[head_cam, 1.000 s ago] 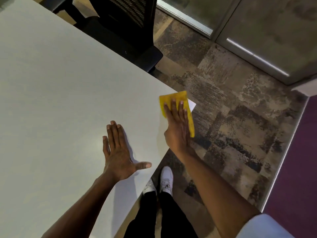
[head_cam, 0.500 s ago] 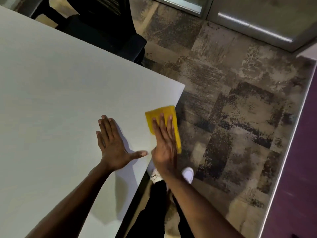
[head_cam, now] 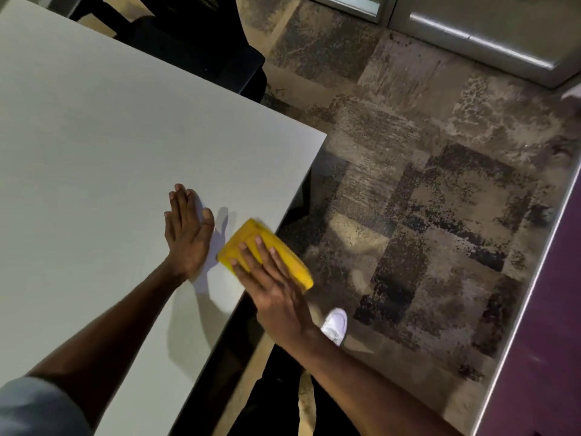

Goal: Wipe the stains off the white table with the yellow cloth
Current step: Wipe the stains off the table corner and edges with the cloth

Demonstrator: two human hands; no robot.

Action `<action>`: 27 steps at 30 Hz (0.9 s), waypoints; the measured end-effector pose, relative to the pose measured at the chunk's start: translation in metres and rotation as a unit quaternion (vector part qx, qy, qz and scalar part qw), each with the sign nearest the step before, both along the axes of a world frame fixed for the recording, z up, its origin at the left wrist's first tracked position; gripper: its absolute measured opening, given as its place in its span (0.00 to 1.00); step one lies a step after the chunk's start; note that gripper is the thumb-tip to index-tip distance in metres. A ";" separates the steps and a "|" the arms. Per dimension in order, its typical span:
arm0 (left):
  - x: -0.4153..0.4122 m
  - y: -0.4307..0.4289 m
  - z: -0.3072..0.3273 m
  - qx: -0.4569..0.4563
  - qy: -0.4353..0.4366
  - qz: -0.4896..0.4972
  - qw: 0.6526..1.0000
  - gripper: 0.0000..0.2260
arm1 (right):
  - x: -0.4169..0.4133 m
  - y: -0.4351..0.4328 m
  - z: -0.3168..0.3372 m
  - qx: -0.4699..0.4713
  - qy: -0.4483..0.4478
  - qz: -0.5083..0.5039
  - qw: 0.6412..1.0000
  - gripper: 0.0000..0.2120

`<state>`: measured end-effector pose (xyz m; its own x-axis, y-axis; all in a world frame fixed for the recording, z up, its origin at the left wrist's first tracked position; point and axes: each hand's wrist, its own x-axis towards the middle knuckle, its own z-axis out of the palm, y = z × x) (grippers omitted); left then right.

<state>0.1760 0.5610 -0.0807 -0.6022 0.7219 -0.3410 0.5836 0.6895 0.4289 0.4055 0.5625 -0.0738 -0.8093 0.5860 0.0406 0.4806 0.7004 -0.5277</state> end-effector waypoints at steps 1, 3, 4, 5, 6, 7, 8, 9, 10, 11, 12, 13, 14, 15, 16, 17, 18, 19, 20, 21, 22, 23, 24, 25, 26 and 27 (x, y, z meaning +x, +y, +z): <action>-0.001 0.000 -0.002 -0.006 0.006 -0.006 1.000 0.34 | 0.003 -0.001 -0.002 0.007 -0.003 0.016 1.000 0.31; 0.000 -0.001 -0.006 -0.013 0.021 -0.017 1.000 0.38 | 0.004 0.012 -0.002 0.014 -0.019 0.040 0.999 0.31; 0.001 -0.001 -0.007 -0.016 0.028 -0.019 0.999 0.39 | 0.002 0.023 -0.001 0.008 -0.026 0.042 0.999 0.32; 0.002 0.000 -0.007 -0.020 0.035 -0.019 0.999 0.40 | -0.001 0.036 0.000 -0.001 -0.029 0.036 0.999 0.34; 0.003 0.001 -0.007 -0.025 0.039 -0.017 0.999 0.40 | -0.005 0.050 0.002 -0.008 -0.035 0.023 0.999 0.36; 0.003 0.001 -0.007 -0.029 0.044 -0.015 0.999 0.40 | -0.009 0.065 0.004 -0.010 -0.041 0.002 0.999 0.37; 0.004 0.002 -0.007 -0.032 0.048 -0.015 0.998 0.40 | -0.012 0.080 0.005 -0.011 -0.044 -0.021 0.999 0.37; 0.003 0.003 -0.006 -0.036 0.049 -0.016 0.998 0.41 | -0.016 0.095 0.006 -0.015 -0.041 -0.047 0.998 0.37; 0.002 0.003 -0.005 -0.039 0.049 -0.019 0.998 0.42 | -0.019 0.109 0.007 -0.022 -0.037 -0.072 0.996 0.38; 0.003 0.003 -0.005 -0.042 0.050 -0.022 0.998 0.42 | -0.022 0.121 0.007 -0.029 -0.036 -0.097 0.994 0.38; 0.003 0.002 -0.007 -0.043 0.056 -0.025 0.997 0.43 | -0.025 0.129 0.006 -0.033 -0.037 -0.120 0.991 0.38; 0.003 0.002 -0.008 -0.043 0.066 -0.027 0.997 0.43 | -0.028 0.132 0.005 -0.034 -0.036 -0.140 0.989 0.37; 0.003 0.002 -0.008 -0.043 0.072 -0.028 0.996 0.44 | -0.031 0.130 0.004 -0.035 -0.032 -0.157 0.986 0.36; 0.004 0.003 -0.009 -0.043 0.076 -0.029 0.996 0.45 | -0.034 0.123 0.004 -0.039 -0.022 -0.175 0.984 0.35; 0.005 0.002 -0.008 -0.039 0.078 -0.029 0.996 0.46 | -0.036 0.111 0.004 -0.045 -0.011 -0.191 0.980 0.36; 0.006 0.003 -0.009 -0.034 0.080 -0.026 0.996 0.46 | -0.038 0.097 0.005 -0.052 0.000 -0.207 0.977 0.36; 0.007 0.004 -0.010 -0.027 0.083 -0.021 0.996 0.46 | -0.040 0.080 0.007 -0.063 0.011 -0.222 0.973 0.37; 0.008 0.004 -0.011 -0.022 0.088 -0.016 0.996 0.46 | -0.041 0.063 0.008 -0.079 0.025 -0.238 0.968 0.38; 0.008 0.004 -0.011 -0.018 0.094 -0.011 0.995 0.46 | -0.042 0.045 0.010 -0.101 0.044 -0.254 0.961 0.40; 0.008 0.004 -0.011 -0.015 0.098 -0.006 0.995 0.46 | -0.044 0.030 0.013 -0.129 0.064 -0.270 0.952 0.42; 0.009 0.005 -0.011 -0.015 0.098 -0.007 0.995 0.46 | -0.044 0.017 0.015 -0.158 0.086 -0.287 0.941 0.43; 0.010 0.006 -0.010 -0.015 0.097 -0.008 0.995 0.46 | -0.044 0.008 0.016 -0.186 0.111 -0.305 0.927 0.43; 0.012 0.008 -0.010 -0.014 0.096 -0.007 0.995 0.47 | -0.044 0.003 0.017 -0.209 0.141 -0.324 0.912 0.42; 0.013 0.010 -0.008 -0.011 0.094 -0.003 0.996 0.48 | -0.044 0.000 0.018 -0.226 0.171 -0.347 0.894 0.41; 0.014 0.013 -0.006 -0.009 0.088 0.008 0.996 0.49 | -0.045 -0.001 0.020 -0.236 0.195 -0.373 0.876 0.41; 0.017 0.017 -0.003 -0.006 0.078 0.019 0.997 0.50 | -0.046 0.001 0.022 -0.241 0.213 -0.401 0.858 0.41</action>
<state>0.1931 0.5783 -0.0842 -0.6754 0.6938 -0.2499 0.6162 0.7171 0.3256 0.3596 0.5631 -0.0522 -0.1104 0.9791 -0.1705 0.3980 -0.1137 -0.9103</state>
